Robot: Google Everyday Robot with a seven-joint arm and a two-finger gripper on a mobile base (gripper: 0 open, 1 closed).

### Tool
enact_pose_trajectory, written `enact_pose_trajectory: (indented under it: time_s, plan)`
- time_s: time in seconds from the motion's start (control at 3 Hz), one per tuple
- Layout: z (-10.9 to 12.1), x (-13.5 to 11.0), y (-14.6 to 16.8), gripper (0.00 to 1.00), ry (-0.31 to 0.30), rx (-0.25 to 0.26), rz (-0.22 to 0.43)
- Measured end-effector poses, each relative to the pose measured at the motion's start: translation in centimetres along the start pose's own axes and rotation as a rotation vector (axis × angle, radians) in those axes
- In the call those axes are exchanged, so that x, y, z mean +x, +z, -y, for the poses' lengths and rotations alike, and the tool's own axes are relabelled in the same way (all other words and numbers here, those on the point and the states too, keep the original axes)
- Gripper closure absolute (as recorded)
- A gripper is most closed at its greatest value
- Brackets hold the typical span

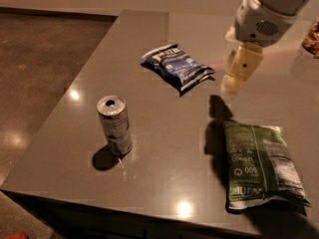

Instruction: Pick blue chip bag

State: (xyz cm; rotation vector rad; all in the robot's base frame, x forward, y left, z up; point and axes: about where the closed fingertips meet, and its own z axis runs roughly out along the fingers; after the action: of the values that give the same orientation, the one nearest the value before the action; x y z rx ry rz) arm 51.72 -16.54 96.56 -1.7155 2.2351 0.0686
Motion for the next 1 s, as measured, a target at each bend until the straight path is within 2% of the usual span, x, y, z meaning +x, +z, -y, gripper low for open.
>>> enact_pose_trajectory:
  time_s: [0.67,1.0]
  plan:
    - [4.7,-5.2,4.5,0.0,0.121,-0.015,0.051]
    - [6.7,-6.8,7.6,0.0,0.191,0.008,0.041]
